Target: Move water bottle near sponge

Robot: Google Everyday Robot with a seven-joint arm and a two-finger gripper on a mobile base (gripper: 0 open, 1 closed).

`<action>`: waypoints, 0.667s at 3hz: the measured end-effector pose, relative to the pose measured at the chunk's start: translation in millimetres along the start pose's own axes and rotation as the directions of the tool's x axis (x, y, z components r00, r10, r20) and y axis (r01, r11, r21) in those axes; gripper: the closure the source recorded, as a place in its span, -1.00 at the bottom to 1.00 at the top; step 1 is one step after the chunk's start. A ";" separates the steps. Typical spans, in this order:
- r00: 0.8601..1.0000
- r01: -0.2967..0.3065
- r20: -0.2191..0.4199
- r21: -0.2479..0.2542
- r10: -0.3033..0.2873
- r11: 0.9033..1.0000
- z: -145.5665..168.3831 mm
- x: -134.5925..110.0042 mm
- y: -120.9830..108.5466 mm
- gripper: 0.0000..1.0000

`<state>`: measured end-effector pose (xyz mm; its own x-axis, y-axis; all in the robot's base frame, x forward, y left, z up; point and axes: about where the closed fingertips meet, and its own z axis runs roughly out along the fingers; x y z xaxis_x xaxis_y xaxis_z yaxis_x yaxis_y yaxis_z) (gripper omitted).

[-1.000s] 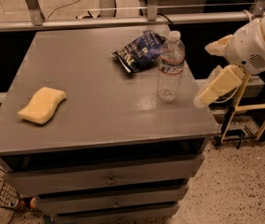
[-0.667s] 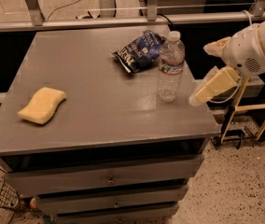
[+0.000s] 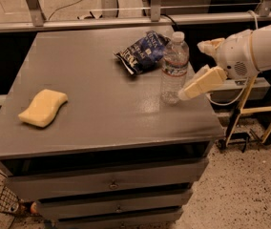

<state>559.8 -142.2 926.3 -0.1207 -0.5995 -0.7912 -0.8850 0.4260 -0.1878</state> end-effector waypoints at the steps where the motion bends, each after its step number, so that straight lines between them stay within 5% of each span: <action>1: 0.999 -0.005 0.046 -0.009 0.005 1.000 11.5 -5.0 -1.6 -1.00; 2: 0.997 -0.011 0.081 -0.026 0.013 1.000 19.7 -10.4 -1.7 -0.65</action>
Offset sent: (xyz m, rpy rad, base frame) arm 0.0173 0.0240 -0.0035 0.1234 -0.0124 0.0380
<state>571.5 -123.3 923.4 -0.0952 -0.5373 -0.8380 -0.8949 0.4149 -0.1644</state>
